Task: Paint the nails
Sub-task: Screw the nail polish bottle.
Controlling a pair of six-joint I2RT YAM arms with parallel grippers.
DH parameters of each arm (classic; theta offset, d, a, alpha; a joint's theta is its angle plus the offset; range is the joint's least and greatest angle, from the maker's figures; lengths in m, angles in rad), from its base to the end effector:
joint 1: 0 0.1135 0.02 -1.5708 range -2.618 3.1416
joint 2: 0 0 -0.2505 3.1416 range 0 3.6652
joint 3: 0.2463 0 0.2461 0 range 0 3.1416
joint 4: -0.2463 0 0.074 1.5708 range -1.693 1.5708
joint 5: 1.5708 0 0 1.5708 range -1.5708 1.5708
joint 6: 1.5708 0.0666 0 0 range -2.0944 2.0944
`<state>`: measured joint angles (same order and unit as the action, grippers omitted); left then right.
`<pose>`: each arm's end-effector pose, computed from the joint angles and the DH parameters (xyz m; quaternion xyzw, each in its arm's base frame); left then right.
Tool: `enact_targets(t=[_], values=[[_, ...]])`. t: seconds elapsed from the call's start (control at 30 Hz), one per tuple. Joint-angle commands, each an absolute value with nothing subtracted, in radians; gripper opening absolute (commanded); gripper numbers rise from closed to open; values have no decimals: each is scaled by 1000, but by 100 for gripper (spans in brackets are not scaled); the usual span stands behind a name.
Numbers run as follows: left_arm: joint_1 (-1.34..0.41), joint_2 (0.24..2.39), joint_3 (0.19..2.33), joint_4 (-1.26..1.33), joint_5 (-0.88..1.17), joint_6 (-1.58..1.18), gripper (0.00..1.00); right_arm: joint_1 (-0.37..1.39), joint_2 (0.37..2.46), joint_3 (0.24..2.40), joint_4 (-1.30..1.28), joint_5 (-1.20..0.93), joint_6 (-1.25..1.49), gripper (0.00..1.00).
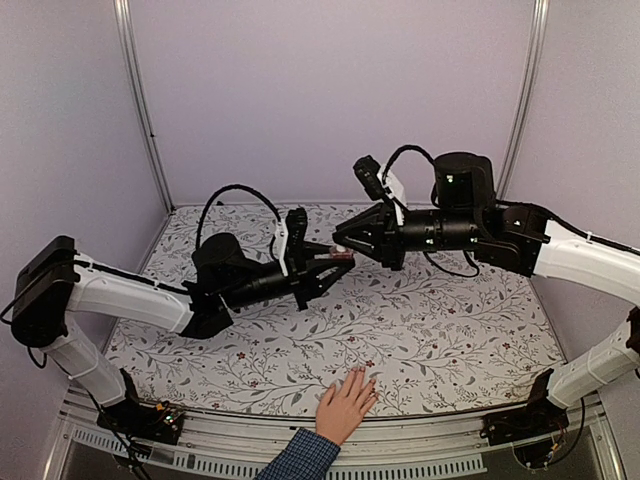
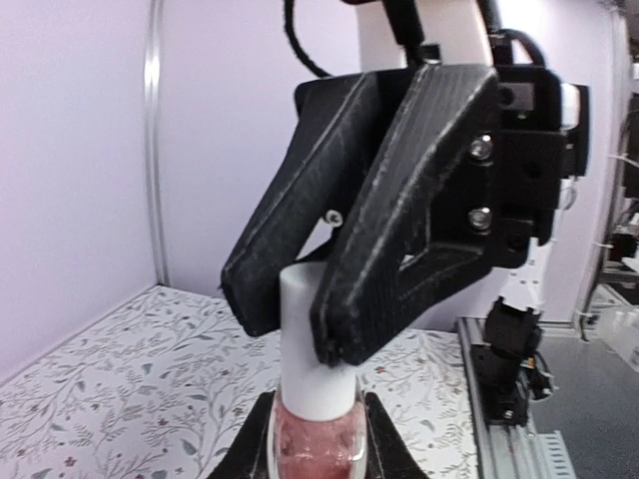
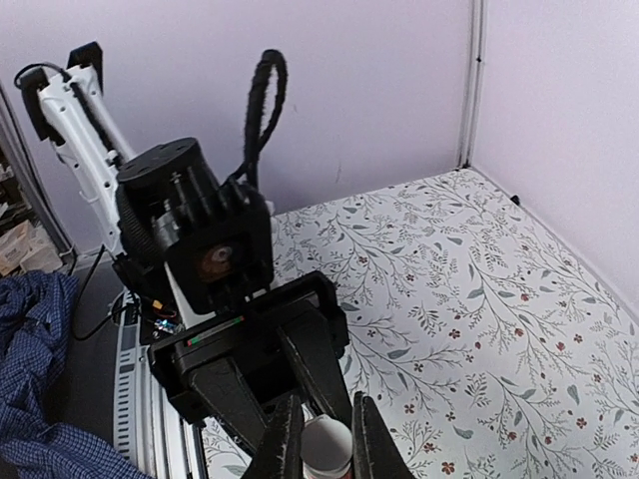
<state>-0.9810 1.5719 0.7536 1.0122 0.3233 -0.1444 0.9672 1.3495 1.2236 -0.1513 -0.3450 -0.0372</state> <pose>0.1836 -0.3124 0.2572 0.3683 0.5225 -0.4931 0.5901 0.1749 0.2934 0.3500 -0.4691 0.6393 0.3887 0.4692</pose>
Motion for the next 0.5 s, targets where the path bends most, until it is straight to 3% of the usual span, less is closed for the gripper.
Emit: enact_targets(t=[0.0,0.2,0.4,0.47], values=[[-1023,1599,857,867,-92,-37,0,1007,1390,1209,-146,-250,79,0],[-1044,1619,874,834,-217,-23,0,1008,1393,1195,-125,-159,131,0],[-996,1558,780,932,104,-59,0,1001,1351,1200,-138,-179,102,2],[-965,1545,755,974,285,-91,0,998,1330,1199,-138,-190,83,27]])
